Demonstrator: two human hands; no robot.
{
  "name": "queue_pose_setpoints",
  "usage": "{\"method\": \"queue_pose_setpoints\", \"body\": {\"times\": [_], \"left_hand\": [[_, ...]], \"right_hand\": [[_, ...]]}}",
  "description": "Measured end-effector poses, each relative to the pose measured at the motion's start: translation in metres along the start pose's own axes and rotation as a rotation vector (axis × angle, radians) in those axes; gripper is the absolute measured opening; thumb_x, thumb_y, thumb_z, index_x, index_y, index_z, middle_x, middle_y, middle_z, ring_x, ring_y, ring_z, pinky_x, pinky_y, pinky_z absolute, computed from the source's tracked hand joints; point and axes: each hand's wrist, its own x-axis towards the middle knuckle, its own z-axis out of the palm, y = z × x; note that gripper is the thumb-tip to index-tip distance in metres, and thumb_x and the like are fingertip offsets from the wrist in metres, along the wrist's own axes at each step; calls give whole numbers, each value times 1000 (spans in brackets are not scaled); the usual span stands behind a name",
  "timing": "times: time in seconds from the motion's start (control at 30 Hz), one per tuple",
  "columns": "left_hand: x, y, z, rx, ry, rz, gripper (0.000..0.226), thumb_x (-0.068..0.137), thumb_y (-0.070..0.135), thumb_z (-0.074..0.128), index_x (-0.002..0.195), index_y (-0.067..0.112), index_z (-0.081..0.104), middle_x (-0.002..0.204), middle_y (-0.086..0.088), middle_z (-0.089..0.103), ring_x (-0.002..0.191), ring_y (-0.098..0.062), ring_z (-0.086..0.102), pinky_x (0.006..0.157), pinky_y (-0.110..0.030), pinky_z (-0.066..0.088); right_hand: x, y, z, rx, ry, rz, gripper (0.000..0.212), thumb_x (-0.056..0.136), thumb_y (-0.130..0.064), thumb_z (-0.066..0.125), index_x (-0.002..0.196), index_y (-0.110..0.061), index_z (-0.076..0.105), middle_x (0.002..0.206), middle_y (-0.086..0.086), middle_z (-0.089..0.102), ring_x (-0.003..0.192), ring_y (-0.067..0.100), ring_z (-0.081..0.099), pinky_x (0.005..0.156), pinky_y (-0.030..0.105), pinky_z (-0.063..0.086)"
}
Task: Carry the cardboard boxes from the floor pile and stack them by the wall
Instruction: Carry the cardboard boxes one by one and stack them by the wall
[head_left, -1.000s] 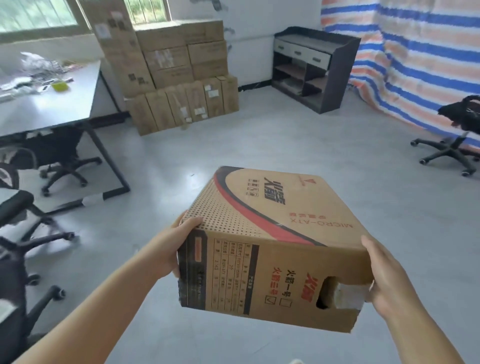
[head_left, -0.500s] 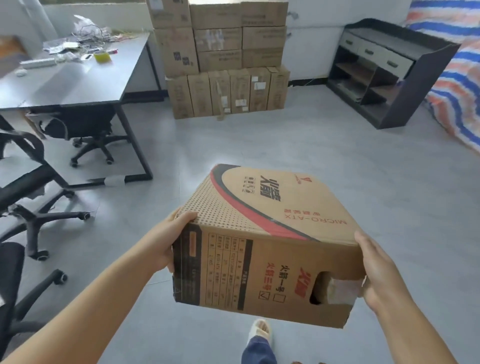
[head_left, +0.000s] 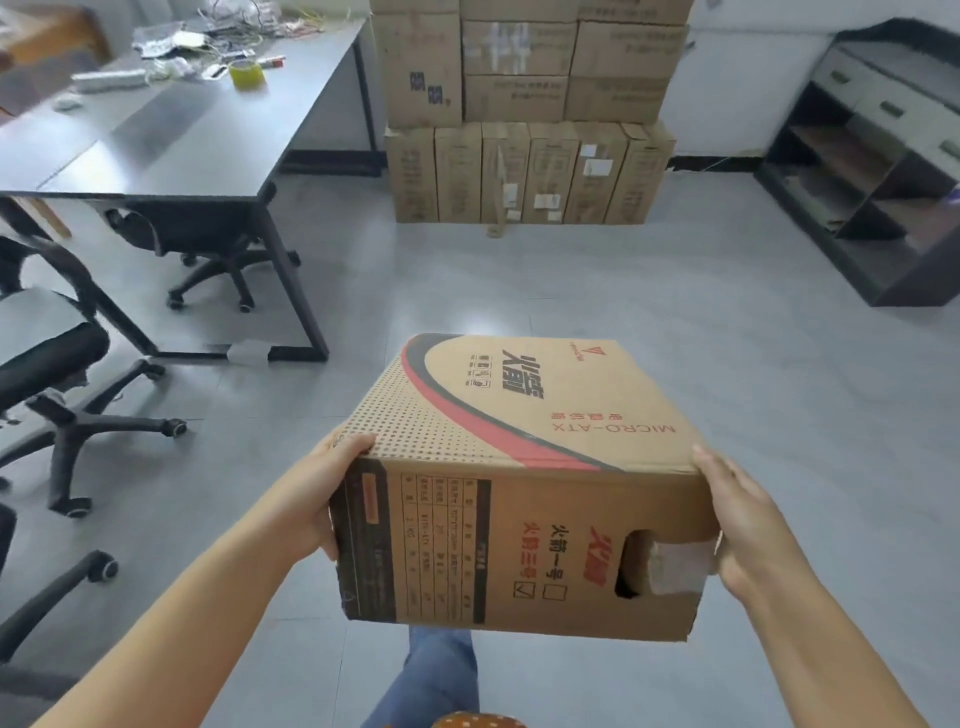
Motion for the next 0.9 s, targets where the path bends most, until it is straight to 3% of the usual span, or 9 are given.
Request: {"method": "queue_pose_setpoints", "body": {"times": [0.2, 0.4, 0.6, 0.73, 0.9], "left_hand": [[124, 119, 19, 71, -37, 8, 28, 99, 46, 39, 120, 32, 49, 100, -11, 68, 94, -26, 59, 83, -71, 42], [226, 242, 36, 145, -97, 51, 23, 99, 46, 38, 115, 37, 51, 102, -9, 69, 99, -26, 59, 81, -69, 44], [321, 331, 71, 155, -148, 64, 22, 99, 46, 39, 117, 42, 50, 100, -8, 69, 96, -24, 60, 55, -51, 50], [392, 386, 103, 117, -134, 67, 22, 98, 45, 38, 116, 44, 52, 99, -7, 70, 97, -25, 61, 59, -54, 51], [474, 461, 151, 73, -78, 49, 22, 98, 45, 36, 113, 42, 53, 98, -10, 70, 96, -26, 61, 66, -57, 50]], "right_hand": [[117, -63, 64, 9, 51, 15, 18, 96, -38, 52, 96, -29, 68, 105, -9, 68, 104, 15, 59, 99, 50, 47], [212, -134, 115, 47, 137, 27, 20, 96, -37, 53, 103, -27, 68, 110, -6, 69, 108, 16, 60, 101, 53, 45], [317, -194, 145, 51, 201, 15, 19, 94, -36, 55, 102, -26, 69, 112, -6, 68, 113, 17, 59, 103, 49, 44], [410, -232, 167, 60, 185, -9, 25, 94, -35, 56, 114, -24, 67, 117, -4, 67, 115, 18, 59, 104, 50, 43], [544, -297, 191, 27, 120, -34, 22, 95, -32, 55, 112, -24, 66, 117, -3, 67, 112, 16, 58, 105, 46, 43]]}}
